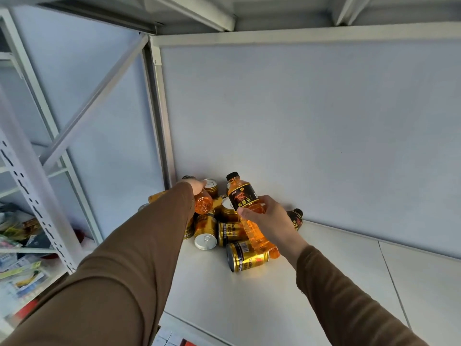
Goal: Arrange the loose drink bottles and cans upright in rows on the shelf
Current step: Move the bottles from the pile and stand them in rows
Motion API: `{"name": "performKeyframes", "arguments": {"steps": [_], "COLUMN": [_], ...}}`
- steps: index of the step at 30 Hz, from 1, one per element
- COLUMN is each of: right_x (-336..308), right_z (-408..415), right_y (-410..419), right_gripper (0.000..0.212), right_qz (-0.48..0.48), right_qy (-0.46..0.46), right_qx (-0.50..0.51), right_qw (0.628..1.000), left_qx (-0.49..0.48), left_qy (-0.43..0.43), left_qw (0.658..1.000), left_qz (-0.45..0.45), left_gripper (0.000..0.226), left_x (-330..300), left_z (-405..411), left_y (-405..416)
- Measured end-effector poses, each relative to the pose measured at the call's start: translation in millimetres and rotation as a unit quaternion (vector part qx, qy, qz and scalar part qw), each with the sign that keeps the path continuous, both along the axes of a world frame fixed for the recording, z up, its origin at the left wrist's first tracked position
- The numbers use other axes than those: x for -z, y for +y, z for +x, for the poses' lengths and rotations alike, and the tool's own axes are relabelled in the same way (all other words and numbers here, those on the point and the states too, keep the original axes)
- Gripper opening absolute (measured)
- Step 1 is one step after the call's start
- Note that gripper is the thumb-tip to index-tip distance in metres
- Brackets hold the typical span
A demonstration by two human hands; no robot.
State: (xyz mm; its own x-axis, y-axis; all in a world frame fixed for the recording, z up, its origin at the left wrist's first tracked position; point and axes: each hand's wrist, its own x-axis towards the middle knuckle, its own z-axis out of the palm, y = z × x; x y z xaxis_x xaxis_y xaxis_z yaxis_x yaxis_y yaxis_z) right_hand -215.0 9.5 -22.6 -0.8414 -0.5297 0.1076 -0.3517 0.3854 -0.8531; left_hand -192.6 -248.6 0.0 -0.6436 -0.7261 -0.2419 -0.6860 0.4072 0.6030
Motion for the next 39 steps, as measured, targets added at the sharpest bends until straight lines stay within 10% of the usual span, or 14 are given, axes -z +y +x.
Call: {"name": "performKeyframes", "arguments": {"steps": [10,24,39], "right_x": [0.3,-2.9,-0.3], "right_z": [-6.0,18.7,62.0], "right_y": [5.3,-2.4,35.6], "right_gripper": [0.069,0.070,0.075], "right_qz": [-0.019,-0.069,-0.146], "right_qy": [0.012,-0.016,-0.095], "right_qx": [0.006,-0.021,-0.030], "right_qw": [1.000,0.997,0.984], "left_qx": [-0.090,-0.088,0.025], "left_qy": [0.094,0.464,0.432], "left_qw": [0.991,0.844,0.835], "left_qz": [0.042,0.253,0.340], "left_gripper": [0.055,0.064,0.075], "left_x": [2.1,-19.1,-4.2], "left_z": [-4.4,40.9,125.3], "left_y": [-8.7,-2.1,54.4]}}
